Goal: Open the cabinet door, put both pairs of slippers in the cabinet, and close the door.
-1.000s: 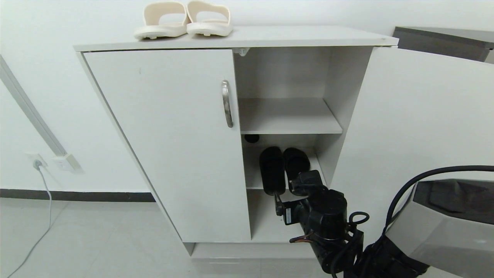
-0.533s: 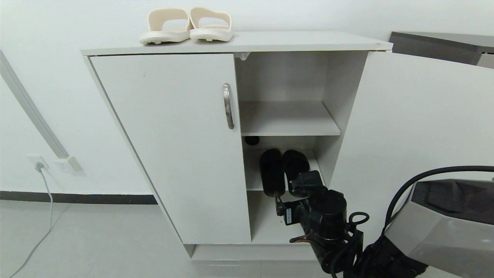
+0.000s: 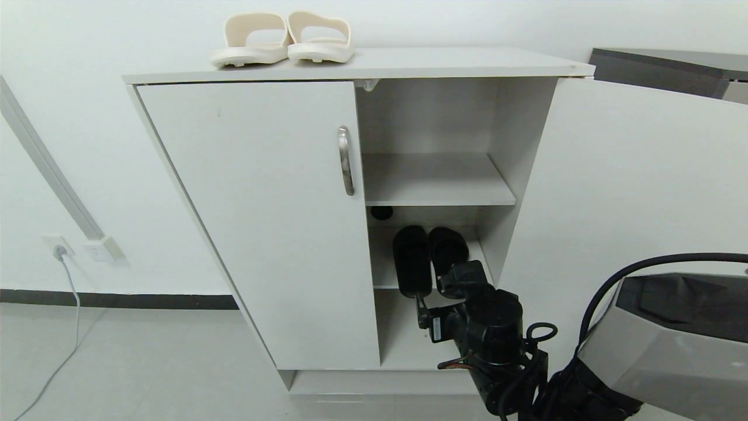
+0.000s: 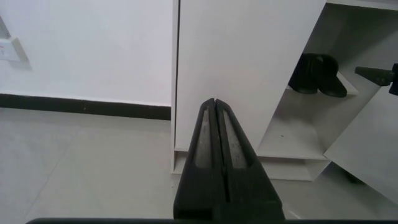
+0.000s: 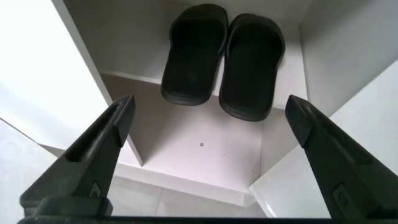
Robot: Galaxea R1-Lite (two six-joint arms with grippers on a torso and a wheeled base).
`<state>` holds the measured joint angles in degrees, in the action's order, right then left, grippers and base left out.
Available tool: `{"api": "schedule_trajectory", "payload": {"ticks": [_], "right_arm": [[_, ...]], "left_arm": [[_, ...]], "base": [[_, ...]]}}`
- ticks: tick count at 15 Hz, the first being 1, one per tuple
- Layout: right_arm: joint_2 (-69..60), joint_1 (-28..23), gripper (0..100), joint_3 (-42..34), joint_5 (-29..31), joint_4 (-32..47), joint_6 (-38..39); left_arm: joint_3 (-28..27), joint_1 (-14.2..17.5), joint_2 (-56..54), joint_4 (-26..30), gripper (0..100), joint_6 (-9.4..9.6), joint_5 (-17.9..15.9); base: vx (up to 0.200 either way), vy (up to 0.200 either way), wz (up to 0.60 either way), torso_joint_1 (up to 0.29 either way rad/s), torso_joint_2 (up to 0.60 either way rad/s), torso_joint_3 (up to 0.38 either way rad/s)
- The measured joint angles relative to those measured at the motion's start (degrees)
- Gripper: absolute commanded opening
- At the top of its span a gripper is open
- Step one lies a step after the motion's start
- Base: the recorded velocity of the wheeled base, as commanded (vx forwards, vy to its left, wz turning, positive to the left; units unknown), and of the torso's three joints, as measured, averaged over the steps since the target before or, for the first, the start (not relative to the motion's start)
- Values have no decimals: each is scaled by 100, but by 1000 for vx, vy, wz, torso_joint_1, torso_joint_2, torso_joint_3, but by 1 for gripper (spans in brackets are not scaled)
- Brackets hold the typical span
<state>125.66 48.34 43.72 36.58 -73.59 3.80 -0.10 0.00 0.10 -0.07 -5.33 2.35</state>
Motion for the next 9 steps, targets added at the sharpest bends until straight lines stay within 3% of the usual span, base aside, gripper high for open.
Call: {"api": "schedule_trajectory", "payload": {"ticks": [9], "right_arm": [[30, -18, 100, 7, -2, -22, -13]], "left_arm": [[0, -10, 0, 0, 0, 7, -4]], "base": [[0, 200, 0, 1, -2, 4]]}}
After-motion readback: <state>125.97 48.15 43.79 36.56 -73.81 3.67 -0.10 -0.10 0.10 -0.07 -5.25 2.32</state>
